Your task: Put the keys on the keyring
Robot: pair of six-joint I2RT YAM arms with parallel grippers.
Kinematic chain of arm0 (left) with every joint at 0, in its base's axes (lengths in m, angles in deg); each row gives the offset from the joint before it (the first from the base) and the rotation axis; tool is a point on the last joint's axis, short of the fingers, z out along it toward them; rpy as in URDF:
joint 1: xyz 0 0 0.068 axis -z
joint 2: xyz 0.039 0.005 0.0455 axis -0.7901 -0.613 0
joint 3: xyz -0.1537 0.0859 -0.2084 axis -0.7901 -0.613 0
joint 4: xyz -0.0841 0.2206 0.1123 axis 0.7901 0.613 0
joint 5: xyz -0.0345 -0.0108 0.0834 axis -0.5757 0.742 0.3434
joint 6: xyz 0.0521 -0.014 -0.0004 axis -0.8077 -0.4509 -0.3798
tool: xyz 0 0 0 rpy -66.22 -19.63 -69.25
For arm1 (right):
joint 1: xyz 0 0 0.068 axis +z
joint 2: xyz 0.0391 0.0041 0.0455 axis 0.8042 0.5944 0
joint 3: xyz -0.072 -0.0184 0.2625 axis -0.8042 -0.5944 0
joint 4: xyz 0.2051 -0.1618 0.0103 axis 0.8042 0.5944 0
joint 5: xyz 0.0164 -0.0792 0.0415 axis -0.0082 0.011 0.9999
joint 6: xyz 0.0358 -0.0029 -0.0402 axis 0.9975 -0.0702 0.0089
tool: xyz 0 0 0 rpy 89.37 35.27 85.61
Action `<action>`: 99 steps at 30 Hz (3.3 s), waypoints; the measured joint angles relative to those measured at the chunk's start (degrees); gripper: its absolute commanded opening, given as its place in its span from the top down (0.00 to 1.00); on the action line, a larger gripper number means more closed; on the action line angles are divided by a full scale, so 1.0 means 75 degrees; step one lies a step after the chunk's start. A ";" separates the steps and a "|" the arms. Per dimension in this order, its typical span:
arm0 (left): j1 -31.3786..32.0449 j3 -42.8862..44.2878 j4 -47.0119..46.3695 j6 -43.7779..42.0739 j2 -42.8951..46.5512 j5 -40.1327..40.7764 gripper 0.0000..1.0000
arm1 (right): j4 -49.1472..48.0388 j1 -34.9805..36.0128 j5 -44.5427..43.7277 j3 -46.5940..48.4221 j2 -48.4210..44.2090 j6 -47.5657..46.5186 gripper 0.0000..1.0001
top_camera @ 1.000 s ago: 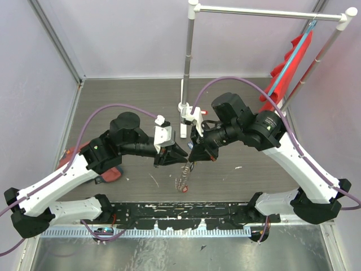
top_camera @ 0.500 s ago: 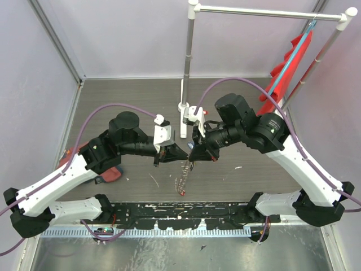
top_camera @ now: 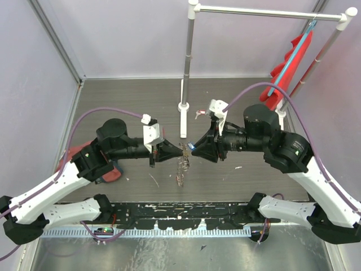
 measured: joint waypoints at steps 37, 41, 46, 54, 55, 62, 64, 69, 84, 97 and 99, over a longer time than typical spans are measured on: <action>0.0000 -0.1043 -0.3290 0.2430 0.0656 0.0125 1.00 | -0.3281 0.0000 0.0758 -0.1915 -0.1134 0.0189 0.74; 0.0000 -0.1043 -0.3302 0.2436 0.0595 0.0058 1.00 | -0.3290 0.0000 0.0898 -0.1915 -0.1099 0.0163 0.76; 0.0000 -0.1043 -0.3343 0.2445 0.0519 0.0020 1.00 | -0.3308 0.0000 0.1008 -0.1915 -0.1040 0.0143 0.83; 0.0000 -0.1043 -0.3357 0.2463 0.0507 0.0015 1.00 | -0.3314 0.0000 0.1110 -0.1915 -0.0991 0.0119 0.99; 0.0000 -0.1043 -0.3357 0.2465 0.0507 0.0015 1.00 | -0.3314 0.0000 0.1113 -0.1915 -0.0991 0.0119 0.99; 0.0000 -0.1043 -0.3348 0.2463 0.0507 0.0003 0.85 | -0.3182 0.0000 0.1096 -0.1848 -0.0965 0.0020 0.99; 0.0000 -0.1043 -0.3322 0.2413 0.0507 -0.0023 0.78 | -0.2932 0.0000 0.1058 -0.1676 -0.0877 -0.0105 0.99; 0.0000 -0.0988 -0.3066 0.2142 0.0571 -0.0064 0.68 | -0.1632 0.0000 0.0813 -0.0912 -0.0431 -0.0490 0.99; 0.0000 -0.0070 -0.0787 0.0481 0.0213 -0.0038 0.56 | 0.2008 0.0000 0.0003 0.0927 0.0994 -0.1148 0.99; 0.0041 -0.0055 -0.0198 0.0009 -0.0527 -0.0297 0.51 | 0.2690 0.0000 0.0000 0.1055 0.1373 -0.1180 0.99; 0.0079 -0.0020 -0.0187 -0.0003 -0.0551 -0.0326 0.50 | 0.2687 0.0000 0.0038 0.1055 0.1376 -0.1180 0.99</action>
